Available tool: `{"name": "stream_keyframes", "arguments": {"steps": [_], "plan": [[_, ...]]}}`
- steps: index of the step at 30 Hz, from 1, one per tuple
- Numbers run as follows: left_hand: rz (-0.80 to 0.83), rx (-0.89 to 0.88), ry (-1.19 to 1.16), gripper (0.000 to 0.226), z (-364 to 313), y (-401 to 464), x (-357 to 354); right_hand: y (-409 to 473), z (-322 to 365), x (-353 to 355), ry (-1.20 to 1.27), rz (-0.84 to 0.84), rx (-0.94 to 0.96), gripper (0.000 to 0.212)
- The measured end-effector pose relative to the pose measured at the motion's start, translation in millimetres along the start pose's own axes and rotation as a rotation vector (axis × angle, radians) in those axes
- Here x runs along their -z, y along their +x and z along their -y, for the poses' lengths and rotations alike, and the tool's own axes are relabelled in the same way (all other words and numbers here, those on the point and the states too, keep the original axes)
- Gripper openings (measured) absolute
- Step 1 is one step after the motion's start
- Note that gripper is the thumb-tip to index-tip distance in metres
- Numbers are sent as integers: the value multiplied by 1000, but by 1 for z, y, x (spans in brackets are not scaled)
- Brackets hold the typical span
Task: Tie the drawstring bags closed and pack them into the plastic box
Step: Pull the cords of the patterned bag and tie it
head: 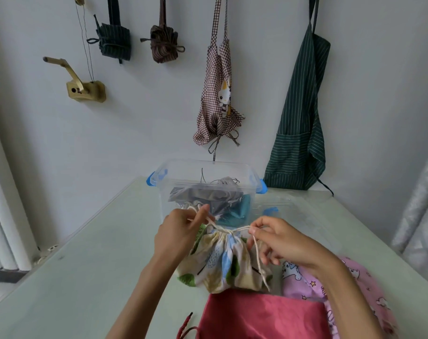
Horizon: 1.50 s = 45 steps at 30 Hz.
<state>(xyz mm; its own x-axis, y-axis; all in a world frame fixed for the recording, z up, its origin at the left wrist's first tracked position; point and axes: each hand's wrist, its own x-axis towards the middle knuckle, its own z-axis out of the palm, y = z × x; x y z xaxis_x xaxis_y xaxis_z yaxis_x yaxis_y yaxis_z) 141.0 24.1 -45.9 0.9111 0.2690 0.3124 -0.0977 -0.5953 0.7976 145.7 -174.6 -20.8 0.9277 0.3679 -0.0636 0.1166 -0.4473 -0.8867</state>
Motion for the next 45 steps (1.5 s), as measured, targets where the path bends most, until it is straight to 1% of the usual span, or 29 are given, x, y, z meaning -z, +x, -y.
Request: {"name": "stream_keyframes", "arguments": {"steps": [2,4,6,8,9,11,13,14,16,18,20,22,24,25,26,29,31,34,37,39,42,43,45], "plan": [[80,-40,-9,35,-1,1,-2,1,3,-4,107,10,-45,24],[132,-52,-106,36,-2,1,-5,5,2,-12,-7,30,-16,34],[127,15,-288,45,-3,2,-8,9,-1,-23,-176,37,81,35],[135,134,-421,45,-3,2,-5,12,-5,-28,-254,-46,115,32],[147,182,-443,43,-4,1,-3,13,-6,-29,-271,-101,109,30],[210,252,-404,46,-4,1,2,13,-7,-31,-303,-198,99,26],[344,301,-321,52,-5,-1,7,14,-8,-32,-323,-244,102,25],[410,296,-275,52,-4,-1,10,13,-8,-33,-325,-250,100,24],[504,231,-157,40,-1,-1,16,14,-8,-35,-318,-257,87,24],[544,132,-80,22,3,1,18,14,-7,-37,-313,-283,72,25],[495,41,-65,16,5,4,15,15,-7,-37,-306,-303,60,25],[347,-41,-72,18,5,4,11,15,-7,-36,-293,-305,57,23],[226,-78,-104,20,5,3,7,13,-5,-36,-283,-294,66,21],[214,-65,-175,20,4,2,5,13,-4,-35,-276,-294,77,20],[227,-29,-283,21,1,0,3,13,-3,-35,-270,-296,89,20],[338,151,-582,25,-10,-3,4,10,1,-29,-272,-275,126,25],[386,223,-655,26,-12,-2,7,7,1,-19,-235,-215,134,26],[386,207,-613,25,-11,1,9,3,-1,-2,-161,-194,116,21],[351,190,-619,23,-15,0,6,4,-6,-1,-245,-134,70,19],[338,156,-559,23,-15,-1,4,3,-5,-1,-318,-76,56,24],[438,58,-377,29,-12,-1,4,-10,4,12,-319,25,53,39],[490,34,-328,31,-12,-2,4,-15,8,17,-281,31,61,41],[586,-8,-250,27,-15,-5,2,-21,13,25,-203,-22,91,43]]}}
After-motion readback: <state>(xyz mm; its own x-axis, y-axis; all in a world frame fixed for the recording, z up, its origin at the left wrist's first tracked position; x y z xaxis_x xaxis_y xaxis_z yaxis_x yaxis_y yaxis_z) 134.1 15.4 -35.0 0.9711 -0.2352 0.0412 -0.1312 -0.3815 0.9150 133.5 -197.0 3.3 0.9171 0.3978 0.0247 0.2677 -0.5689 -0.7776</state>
